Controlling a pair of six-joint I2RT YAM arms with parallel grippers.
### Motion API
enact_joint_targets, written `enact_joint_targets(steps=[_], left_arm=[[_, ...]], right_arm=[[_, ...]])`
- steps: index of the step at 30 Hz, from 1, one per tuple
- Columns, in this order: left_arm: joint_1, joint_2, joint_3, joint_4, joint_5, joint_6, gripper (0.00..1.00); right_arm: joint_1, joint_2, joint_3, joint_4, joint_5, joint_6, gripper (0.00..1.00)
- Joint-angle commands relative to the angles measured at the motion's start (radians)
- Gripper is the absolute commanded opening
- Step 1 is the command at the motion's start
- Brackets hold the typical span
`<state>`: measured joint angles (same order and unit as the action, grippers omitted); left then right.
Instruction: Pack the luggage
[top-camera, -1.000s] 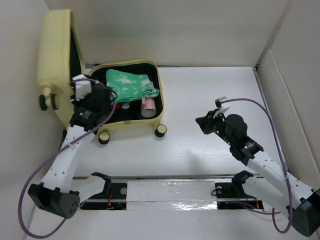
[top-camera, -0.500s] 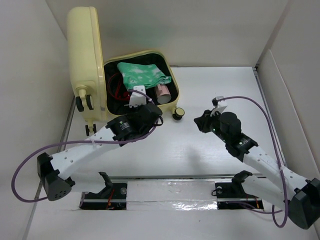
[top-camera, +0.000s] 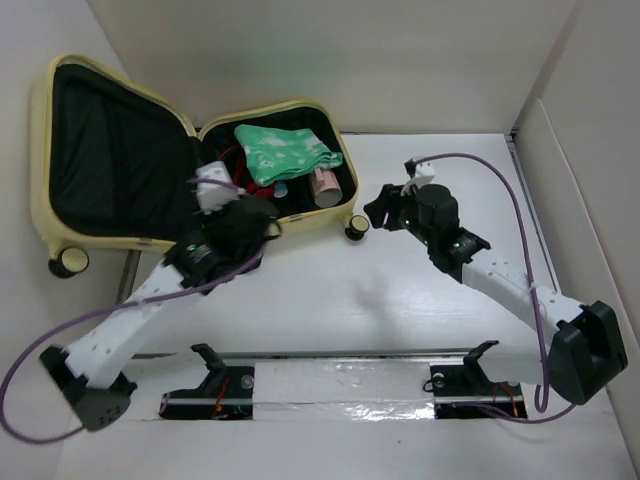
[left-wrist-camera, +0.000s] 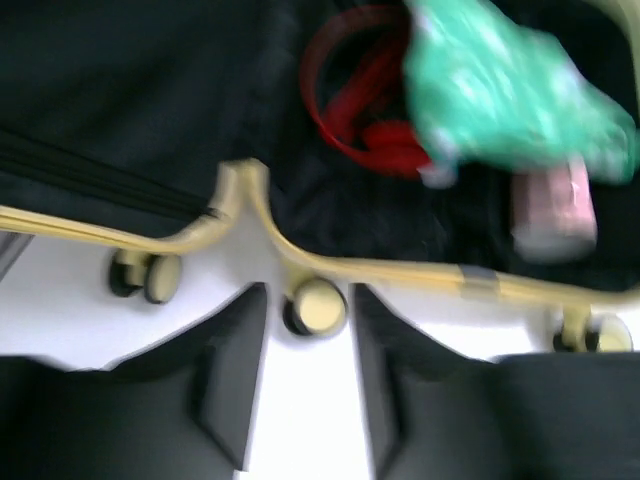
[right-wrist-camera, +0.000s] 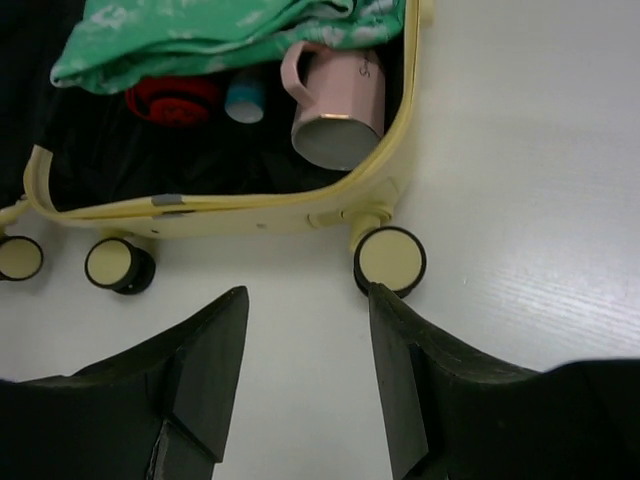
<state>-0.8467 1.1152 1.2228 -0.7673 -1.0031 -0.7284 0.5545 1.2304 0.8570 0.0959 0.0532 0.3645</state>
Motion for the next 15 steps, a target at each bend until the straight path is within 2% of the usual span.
enact_joint_targets(steps=[1, 3, 5, 7, 10, 12, 13, 15], left_arm=[[0.186, -0.261, -0.072, -0.009, 0.009, -0.057, 0.41], [0.256, -0.351, -0.163, 0.075, 0.092, -0.031, 0.52], [0.323, -0.422, -0.184, 0.053, 0.112, -0.049, 0.54], [0.334, -0.425, -0.175, -0.007, 0.098, -0.092, 0.56], [0.334, -0.399, -0.16, -0.127, 0.067, -0.184, 0.58], [0.334, -0.399, -0.181, -0.101, 0.105, -0.155, 0.6], [0.334, -0.391, -0.19, -0.061, 0.148, -0.119, 0.61], [0.334, -0.364, -0.186, -0.015, 0.187, -0.086, 0.61]], right_arm=[[-0.022, 0.072, 0.118, 0.07, 0.019, -0.015, 0.59], [-0.05, 0.193, 0.18, 0.056, 0.007, -0.015, 0.68], [-0.068, 0.315, 0.29, 0.021, -0.01, -0.009, 0.78], [-0.079, 0.395, 0.374, -0.039, 0.016, -0.007, 0.81], [-0.088, 0.553, 0.532, -0.138, 0.024, -0.025, 0.82], [-0.108, 0.66, 0.621, -0.179, 0.016, -0.042, 0.81], [-0.108, 0.713, 0.654, -0.208, -0.028, -0.039, 0.76], [-0.125, 0.73, 0.649, -0.171, -0.122, -0.027, 0.72]])
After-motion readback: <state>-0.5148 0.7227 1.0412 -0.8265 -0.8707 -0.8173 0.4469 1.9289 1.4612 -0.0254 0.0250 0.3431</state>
